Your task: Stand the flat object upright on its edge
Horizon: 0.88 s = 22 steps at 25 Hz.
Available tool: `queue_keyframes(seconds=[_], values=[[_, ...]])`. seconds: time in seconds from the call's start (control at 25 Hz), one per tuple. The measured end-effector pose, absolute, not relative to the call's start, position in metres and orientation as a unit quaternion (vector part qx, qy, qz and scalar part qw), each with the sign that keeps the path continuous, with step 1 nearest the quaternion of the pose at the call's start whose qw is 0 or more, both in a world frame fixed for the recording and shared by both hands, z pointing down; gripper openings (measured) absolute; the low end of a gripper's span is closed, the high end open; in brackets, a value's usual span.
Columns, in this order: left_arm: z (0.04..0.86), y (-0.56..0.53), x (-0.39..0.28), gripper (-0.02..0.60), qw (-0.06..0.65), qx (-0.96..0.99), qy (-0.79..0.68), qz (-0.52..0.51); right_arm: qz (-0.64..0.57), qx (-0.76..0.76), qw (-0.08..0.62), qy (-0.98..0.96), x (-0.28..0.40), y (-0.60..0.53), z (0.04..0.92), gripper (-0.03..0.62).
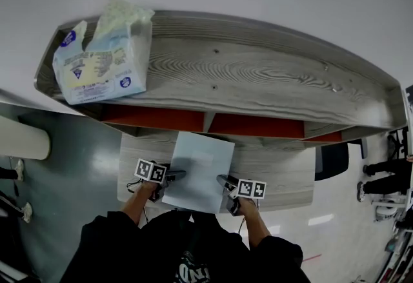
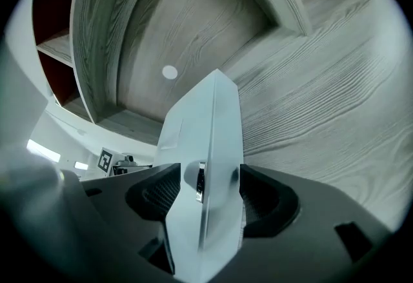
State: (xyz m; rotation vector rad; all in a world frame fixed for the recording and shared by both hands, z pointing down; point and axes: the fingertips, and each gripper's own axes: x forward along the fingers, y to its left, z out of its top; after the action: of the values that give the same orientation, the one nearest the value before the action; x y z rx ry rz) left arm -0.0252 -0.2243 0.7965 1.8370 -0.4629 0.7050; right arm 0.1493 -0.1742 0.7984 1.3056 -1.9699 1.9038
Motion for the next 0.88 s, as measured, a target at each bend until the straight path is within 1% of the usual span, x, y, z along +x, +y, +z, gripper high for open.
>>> queue_keyframes(seconds=[0.44,0.88], values=[[0.805,-0.224,-0.022,0.377,0.552,0.759,-0.184,0.292,0.662,0.412,-0.018,-0.626,0.149,-0.173,0.809,0.270],[0.803,-0.225,-0.023,0.377,0.540,0.761,-0.204,0.295,0.652,0.427,-0.018,-0.626,0.148,-0.175,0.808,0.268]])
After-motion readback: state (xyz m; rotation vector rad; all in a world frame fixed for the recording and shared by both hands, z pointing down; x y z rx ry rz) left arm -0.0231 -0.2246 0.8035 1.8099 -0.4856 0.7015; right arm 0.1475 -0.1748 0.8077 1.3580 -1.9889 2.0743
